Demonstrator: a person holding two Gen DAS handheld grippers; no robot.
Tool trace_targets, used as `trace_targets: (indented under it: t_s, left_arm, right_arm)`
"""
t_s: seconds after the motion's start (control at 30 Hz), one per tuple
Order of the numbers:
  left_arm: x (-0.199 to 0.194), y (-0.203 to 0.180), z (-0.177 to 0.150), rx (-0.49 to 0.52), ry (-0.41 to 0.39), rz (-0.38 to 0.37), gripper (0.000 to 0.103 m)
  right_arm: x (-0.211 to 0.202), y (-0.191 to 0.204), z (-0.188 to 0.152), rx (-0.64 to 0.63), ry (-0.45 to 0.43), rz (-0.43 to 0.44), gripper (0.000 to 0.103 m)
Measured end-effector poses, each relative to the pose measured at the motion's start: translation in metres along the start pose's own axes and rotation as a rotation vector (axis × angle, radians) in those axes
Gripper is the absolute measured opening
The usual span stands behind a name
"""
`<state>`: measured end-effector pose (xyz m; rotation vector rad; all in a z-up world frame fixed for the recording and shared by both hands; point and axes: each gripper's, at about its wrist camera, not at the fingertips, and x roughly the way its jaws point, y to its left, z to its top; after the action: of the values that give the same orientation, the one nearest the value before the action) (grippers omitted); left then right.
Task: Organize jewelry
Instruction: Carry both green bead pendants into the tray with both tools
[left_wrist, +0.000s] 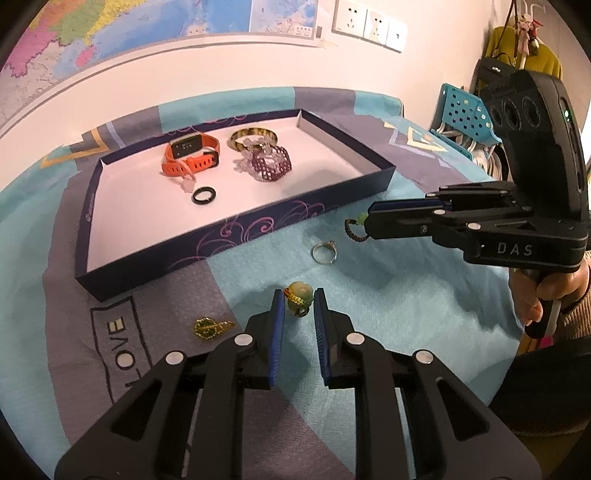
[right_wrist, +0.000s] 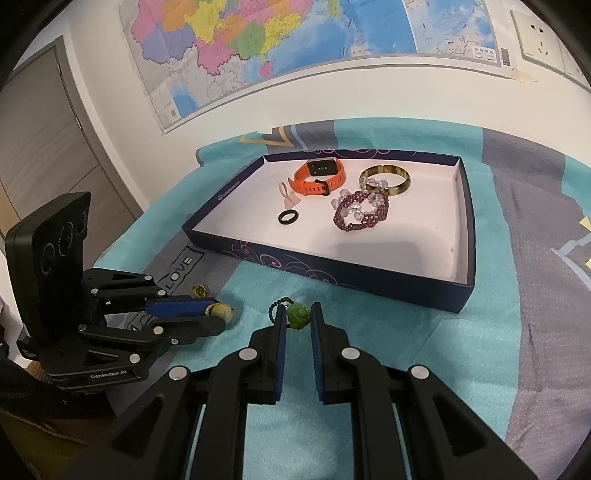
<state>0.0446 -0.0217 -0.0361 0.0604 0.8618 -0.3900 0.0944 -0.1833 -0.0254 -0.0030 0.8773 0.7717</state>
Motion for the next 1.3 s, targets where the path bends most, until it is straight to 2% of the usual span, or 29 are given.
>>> trace_targets:
  t_s: [0.6,1.3]
  left_arm:
    - [-0.022,0.01,0.016,-0.031,-0.082,0.022,0.017]
    - [-0.03,0.017,0.032,-0.042,-0.124,0.045,0.017]
  right_arm:
    - [-0.004,0.004,0.01,-0.008,-0.036,-0.004,0.012]
    - [-0.003,0.007,0.024,-0.027,-0.06,-0.01,0.012]
